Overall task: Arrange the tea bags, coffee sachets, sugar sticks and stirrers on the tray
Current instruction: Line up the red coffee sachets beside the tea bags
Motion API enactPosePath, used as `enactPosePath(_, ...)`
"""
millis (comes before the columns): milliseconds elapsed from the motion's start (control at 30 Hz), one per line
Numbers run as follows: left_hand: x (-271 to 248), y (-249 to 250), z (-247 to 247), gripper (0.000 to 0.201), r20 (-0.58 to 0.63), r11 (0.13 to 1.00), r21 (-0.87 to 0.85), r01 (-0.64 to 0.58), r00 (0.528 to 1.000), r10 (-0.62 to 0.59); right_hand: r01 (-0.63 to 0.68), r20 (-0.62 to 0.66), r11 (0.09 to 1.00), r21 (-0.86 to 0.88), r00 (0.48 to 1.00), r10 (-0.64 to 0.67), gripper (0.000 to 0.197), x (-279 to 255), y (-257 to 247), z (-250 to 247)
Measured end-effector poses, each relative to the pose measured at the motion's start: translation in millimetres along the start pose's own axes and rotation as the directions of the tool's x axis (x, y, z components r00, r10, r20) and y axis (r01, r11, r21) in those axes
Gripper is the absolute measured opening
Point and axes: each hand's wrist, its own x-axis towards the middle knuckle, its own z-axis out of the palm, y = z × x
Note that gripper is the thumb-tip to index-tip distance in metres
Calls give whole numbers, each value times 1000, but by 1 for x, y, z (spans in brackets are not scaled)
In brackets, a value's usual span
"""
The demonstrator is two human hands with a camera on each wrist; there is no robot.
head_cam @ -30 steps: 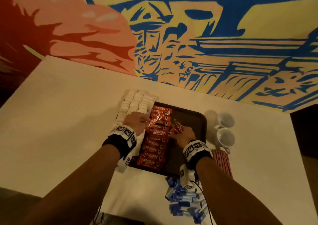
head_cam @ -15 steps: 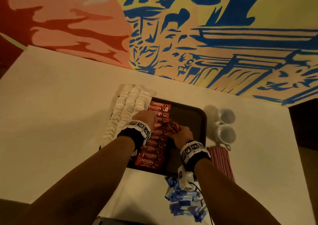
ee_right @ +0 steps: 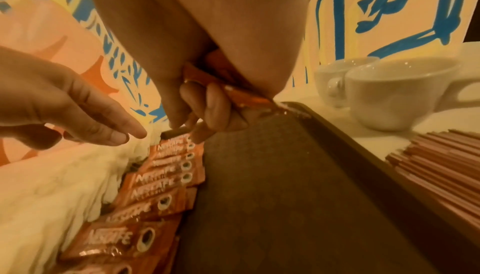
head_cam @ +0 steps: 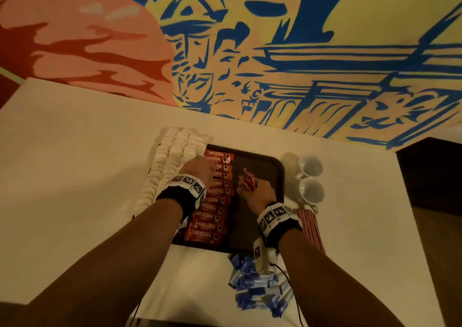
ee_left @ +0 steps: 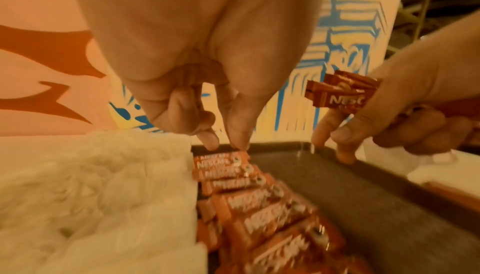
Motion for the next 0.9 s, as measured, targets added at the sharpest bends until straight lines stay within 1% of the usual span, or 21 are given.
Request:
enactPosePath(100,-18,11,-12,24,-67,986,-167,24,997,-35,99,-27,995,27,995,-98,13,-13,-3,-15)
enactPosePath(200,-46,27,-26,20,-128,953,-303,-15,991,-25,197,-33,976,98,980,-194,20,-31,-13,-33)
enactPosePath(267,-68,39,-35,19,-174,938,-340,-71,985,11,230,-20,955,187,973,-230,26,-49,-20,-45)
enactPosePath(333,-90,52,-45,18,-215,919,-371,-135,975,56,235,0,907,350,968,-251,30,-71,-27,-55)
enactPosePath(400,-113,66,-54,16,-232,881,-436,-181,969,85,248,13,819,517,955,-297,33,-94,-30,-65)
enactPosePath(467,-136,83,-61,13,-239,834,-503,-229,963,120,244,29,723,646,939,-343,32,-115,-28,-77)
enactPosePath(567,-168,108,-65,7,-233,796,-525,-301,950,206,210,20,555,805,925,-380,27,-145,-24,-94)
enactPosePath(633,-188,122,-61,5,-195,780,-535,-324,946,259,204,-10,430,879,911,-411,24,-163,-21,-106)
enactPosePath(767,-219,138,-46,19,-103,732,-629,-264,961,258,133,-8,247,960,894,-449,19,-186,-17,-126)
enactPosePath(833,-229,144,-40,29,-57,716,-658,-235,963,264,105,-4,192,976,886,-464,19,-194,-16,-131)
enactPosePath(900,-238,151,-36,38,-60,691,-684,-233,962,266,90,-1,161,983,876,-482,19,-200,-15,-132)
